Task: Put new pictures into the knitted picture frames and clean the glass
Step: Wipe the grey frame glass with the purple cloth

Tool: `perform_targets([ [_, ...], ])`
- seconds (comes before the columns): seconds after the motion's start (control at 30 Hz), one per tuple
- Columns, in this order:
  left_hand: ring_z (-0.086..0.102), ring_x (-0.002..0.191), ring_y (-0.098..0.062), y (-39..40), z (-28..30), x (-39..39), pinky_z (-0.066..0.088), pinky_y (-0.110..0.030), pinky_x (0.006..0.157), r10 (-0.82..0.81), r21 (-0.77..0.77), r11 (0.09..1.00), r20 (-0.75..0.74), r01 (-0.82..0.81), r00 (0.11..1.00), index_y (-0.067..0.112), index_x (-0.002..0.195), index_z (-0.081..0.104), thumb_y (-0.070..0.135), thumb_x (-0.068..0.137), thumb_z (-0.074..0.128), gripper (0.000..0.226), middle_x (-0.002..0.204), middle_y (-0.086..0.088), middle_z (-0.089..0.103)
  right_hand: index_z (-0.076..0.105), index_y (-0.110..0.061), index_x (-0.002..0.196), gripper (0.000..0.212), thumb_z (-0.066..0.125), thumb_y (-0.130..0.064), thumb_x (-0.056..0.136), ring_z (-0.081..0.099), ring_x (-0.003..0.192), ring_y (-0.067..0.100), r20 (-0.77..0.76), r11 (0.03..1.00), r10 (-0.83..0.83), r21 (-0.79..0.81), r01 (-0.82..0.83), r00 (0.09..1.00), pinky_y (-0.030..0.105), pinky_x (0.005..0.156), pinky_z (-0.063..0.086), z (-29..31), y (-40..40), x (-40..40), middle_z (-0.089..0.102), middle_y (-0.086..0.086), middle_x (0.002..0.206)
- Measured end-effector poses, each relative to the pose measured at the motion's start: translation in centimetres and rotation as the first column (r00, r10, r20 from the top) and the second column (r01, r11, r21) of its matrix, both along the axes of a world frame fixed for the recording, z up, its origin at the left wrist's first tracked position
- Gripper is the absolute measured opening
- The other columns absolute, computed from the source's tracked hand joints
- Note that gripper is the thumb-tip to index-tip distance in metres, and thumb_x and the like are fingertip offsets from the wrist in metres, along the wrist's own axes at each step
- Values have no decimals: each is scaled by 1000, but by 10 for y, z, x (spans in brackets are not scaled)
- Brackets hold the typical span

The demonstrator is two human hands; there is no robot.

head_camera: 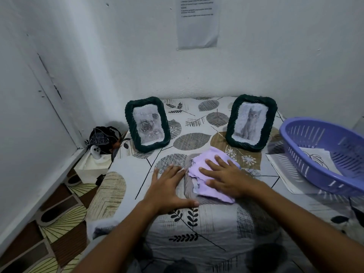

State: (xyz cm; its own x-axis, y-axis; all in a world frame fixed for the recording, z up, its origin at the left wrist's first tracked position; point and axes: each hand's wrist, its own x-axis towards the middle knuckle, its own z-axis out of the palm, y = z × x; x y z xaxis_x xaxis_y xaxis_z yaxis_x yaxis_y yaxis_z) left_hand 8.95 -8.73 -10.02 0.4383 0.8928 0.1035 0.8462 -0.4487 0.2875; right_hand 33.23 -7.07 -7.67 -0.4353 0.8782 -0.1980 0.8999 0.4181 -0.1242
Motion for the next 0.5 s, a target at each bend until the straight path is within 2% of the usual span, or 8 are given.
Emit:
perform_targets([
  [0.03, 4, 147, -8, 0, 0, 0, -12, -46, 117, -1, 1, 1000, 0, 1, 1000, 30, 151, 20, 100, 48, 31, 125, 159, 9, 16, 10, -46, 148, 83, -1, -79, 72, -16, 146, 22, -6, 999, 45, -15, -45, 999, 46, 116, -7, 3, 2, 7, -8, -9, 159],
  [0.1, 4, 147, -9, 0, 1, 0, -12, -47, 117, -3, -2, 1000, -6, 3, 1000, 31, 151, 19, 100, 48, 30, 125, 159, 8, 16, 19, -47, 146, 61, 21, -69, 89, -11, 147, 20, -17, 994, 100, -31, -101, 995, 47, 118, -5, 8, 7, 16, -2, -10, 159],
  [0.17, 3, 147, -9, 0, 1, 0, -12, -47, 117, 1, -4, 1000, -6, -1, 1000, 30, 151, 19, 101, 48, 30, 126, 159, 8, 15, 32, -45, 143, 51, 37, -60, 94, -2, 147, 20, -68, 996, 85, -10, -86, 994, 50, 118, -1, 13, 8, 15, 7, -7, 159],
  [0.23, 3, 147, -8, -1, 1, 1, -13, -45, 117, 4, -6, 1000, -8, -4, 1000, 30, 151, 18, 101, 48, 30, 126, 159, 8, 14, 45, -39, 138, 47, 40, -56, 94, 9, 147, 23, -146, 998, -30, 57, 39, 989, 50, 118, 5, 15, 4, 4, 18, -2, 158],
  [0.3, 3, 147, -8, 0, 2, 1, -13, -45, 117, 3, -3, 1000, -12, -3, 1000, 30, 151, 19, 101, 48, 30, 126, 159, 9, 15, 48, -30, 136, 46, 38, -51, 97, 20, 144, 30, -196, 959, -198, 164, 231, 960, 50, 116, 15, 11, -1, -12, 30, 7, 154],
  [0.33, 3, 147, -8, 0, 2, 1, -13, -45, 117, 4, -1, 1000, -9, -4, 1000, 30, 151, 19, 101, 48, 30, 126, 159, 8, 15, 46, -27, 137, 48, 34, -51, 97, 22, 141, 33, -190, 928, -288, 187, 322, 939, 51, 115, 18, 8, -3, -20, 33, 11, 152],
  [0.4, 4, 147, -8, 0, 2, 1, -12, -46, 117, 7, -1, 1000, -4, -7, 1000, 30, 151, 20, 101, 47, 29, 126, 159, 8, 15, 32, -21, 145, 58, 25, -54, 98, 13, 142, 42, -152, 881, -430, 146, 451, 890, 55, 115, 12, 2, -3, -36, 21, 18, 155],
  [0.5, 3, 146, -8, 0, 0, 1, -12, -46, 117, 5, -6, 1000, -12, -5, 1000, 30, 151, 18, 100, 49, 30, 125, 159, 9, 14, 7, -19, 153, 67, 17, -56, 98, -6, 143, 46, -100, 863, -482, 116, 491, 871, 59, 114, -2, -12, -3, -47, -3, 21, 158],
])
